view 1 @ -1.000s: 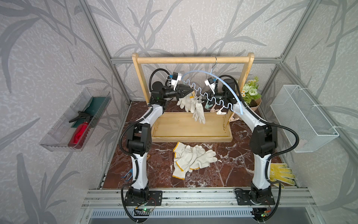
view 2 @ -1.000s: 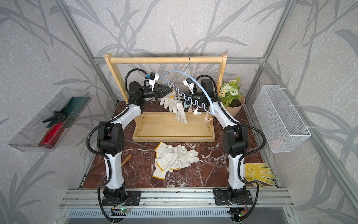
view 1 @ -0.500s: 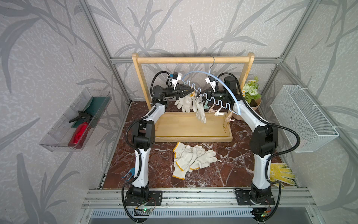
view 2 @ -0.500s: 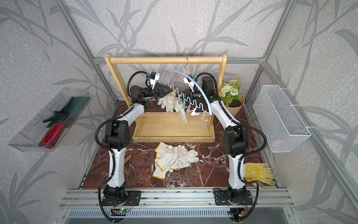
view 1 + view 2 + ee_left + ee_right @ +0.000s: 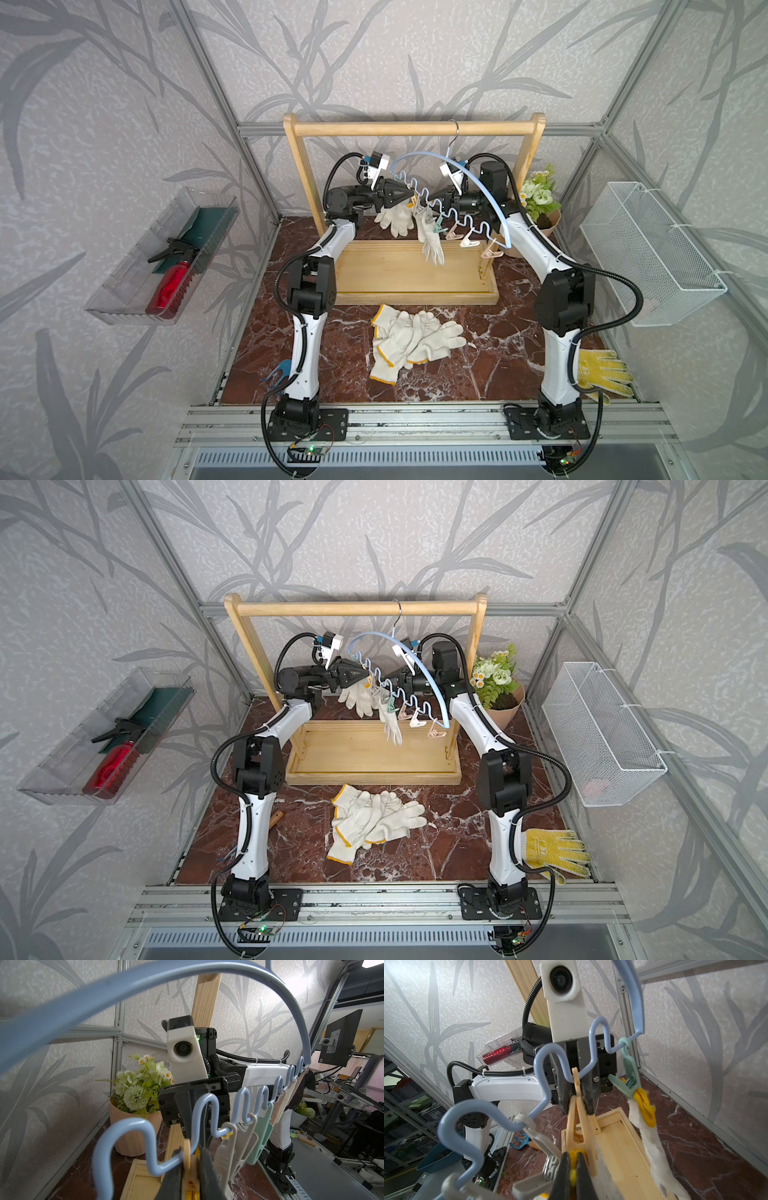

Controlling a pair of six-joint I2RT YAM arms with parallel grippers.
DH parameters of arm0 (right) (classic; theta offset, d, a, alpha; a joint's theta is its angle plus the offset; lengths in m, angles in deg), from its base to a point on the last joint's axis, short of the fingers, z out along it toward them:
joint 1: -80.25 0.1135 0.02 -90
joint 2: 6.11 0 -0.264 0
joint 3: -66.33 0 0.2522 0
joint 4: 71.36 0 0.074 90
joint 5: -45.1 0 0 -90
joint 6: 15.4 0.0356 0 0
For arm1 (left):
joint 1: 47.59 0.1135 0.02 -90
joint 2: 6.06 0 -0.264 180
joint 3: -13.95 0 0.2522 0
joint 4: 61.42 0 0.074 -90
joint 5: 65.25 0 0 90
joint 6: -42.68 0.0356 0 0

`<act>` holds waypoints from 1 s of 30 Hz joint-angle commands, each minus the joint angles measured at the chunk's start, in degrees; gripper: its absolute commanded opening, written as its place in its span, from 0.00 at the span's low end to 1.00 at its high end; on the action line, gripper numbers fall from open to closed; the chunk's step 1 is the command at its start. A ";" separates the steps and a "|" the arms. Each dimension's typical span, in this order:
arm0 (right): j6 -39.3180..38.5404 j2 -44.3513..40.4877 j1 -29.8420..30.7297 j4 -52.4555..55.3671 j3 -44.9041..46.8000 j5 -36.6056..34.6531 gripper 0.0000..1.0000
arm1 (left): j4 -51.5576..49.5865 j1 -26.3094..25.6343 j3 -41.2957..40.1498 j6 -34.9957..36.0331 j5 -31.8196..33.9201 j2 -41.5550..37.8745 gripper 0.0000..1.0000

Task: Clip the gloves onto a hanger to dry
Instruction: Clamp the glove onto the hanger.

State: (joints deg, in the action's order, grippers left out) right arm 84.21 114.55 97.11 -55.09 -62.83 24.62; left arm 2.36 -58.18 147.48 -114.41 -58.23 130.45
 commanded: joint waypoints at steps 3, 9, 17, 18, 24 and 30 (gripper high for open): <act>0.03 -0.16 0.52 -1.70 -2.51 0.97 0.03 | 3.67 -0.52 0.43 -1.67 -1.32 -0.61 0.20; -0.20 -0.26 0.51 -1.71 -1.70 0.38 0.04 | 3.67 -0.49 -2.08 -0.27 -0.97 -2.32 0.45; -4.98 -1.03 0.48 4.23 -1.37 -5.44 0.29 | 3.67 0.61 -9.68 4.77 4.20 -6.61 0.61; -6.06 -1.26 0.51 5.58 -1.33 -6.58 0.33 | 3.67 0.85 -10.57 5.38 5.05 -7.14 0.62; -10.06 -5.29 0.28 7.46 4.48 -14.66 0.49 | -0.66 2.05 -16.49 12.08 9.84 -10.86 0.66; -11.08 -12.09 -0.32 4.72 15.83 -26.00 0.57 | -20.23 2.26 -28.86 34.81 20.36 -19.99 0.69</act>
State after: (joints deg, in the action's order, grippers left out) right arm 74.77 107.47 97.13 -49.35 -50.35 5.62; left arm -8.27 -56.25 122.10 -93.10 -44.57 115.54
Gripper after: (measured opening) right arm 0.566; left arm 0.684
